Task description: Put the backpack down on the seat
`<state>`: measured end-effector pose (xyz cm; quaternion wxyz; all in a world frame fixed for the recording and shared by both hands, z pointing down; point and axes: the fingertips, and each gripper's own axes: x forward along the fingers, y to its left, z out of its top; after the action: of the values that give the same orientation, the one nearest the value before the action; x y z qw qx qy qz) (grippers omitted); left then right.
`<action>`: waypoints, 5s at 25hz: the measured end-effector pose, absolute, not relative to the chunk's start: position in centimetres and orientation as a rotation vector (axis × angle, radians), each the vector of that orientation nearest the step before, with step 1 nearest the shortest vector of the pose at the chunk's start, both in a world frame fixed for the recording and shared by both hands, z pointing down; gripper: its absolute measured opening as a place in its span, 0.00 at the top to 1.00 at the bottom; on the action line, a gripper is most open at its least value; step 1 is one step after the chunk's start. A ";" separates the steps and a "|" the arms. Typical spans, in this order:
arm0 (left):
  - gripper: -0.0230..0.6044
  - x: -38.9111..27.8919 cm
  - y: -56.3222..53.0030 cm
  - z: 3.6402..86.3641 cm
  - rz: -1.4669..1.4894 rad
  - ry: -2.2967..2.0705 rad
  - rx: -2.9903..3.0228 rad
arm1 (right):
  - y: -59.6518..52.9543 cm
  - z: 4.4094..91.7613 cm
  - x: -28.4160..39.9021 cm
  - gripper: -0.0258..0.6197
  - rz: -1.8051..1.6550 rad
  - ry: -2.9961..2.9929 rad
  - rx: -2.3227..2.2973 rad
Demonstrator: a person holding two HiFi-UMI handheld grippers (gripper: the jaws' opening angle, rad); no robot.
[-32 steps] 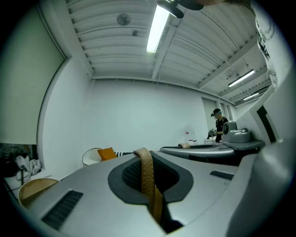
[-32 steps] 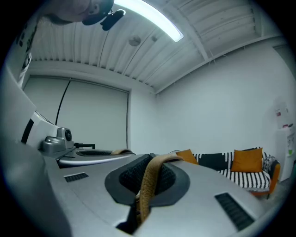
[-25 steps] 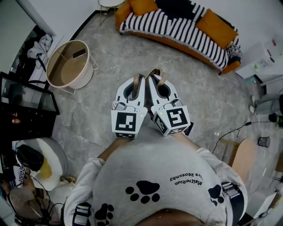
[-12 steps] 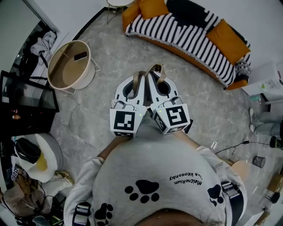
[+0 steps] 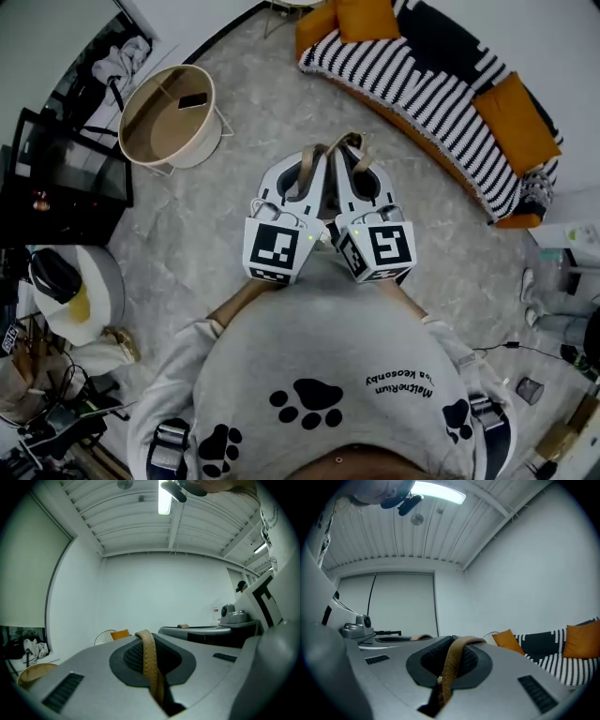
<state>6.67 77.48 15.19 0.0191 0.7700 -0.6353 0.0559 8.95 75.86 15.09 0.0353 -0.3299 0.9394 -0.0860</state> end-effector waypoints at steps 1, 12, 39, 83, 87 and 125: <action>0.93 6.5 77.3 15.4 0.177 -1.970 2.389 | 75.7 15.3 8.8 0.91 -0.273 2.886 -1.014; 0.93 7.6 73.6 16.9 0.192 -1.885 2.405 | 72.3 16.7 9.8 0.91 -0.314 2.883 -1.079; 0.93 6.6 46.4 19.0 0.138 -1.635 2.560 | 46.5 19.3 9.3 0.91 -0.346 2.790 -1.370; 0.93 -2.1 30.4 21.4 0.195 -1.598 2.546 | 29.4 21.2 0.5 0.91 -0.394 2.853 -1.330; 0.93 -3.1 28.2 21.5 0.199 -1.609 2.544 | 26.9 21.3 -0.4 0.91 -0.399 2.846 -1.318; 0.93 -7.5 -10.5 24.8 0.110 -1.852 2.251 | -12.4 25.5 -5.2 0.91 -0.591 3.034 -1.022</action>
<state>-7.49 -10.52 24.81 0.1122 0.7669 -0.6308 0.0376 -5.25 -12.43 25.49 -0.0568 -0.3133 0.9305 -0.1812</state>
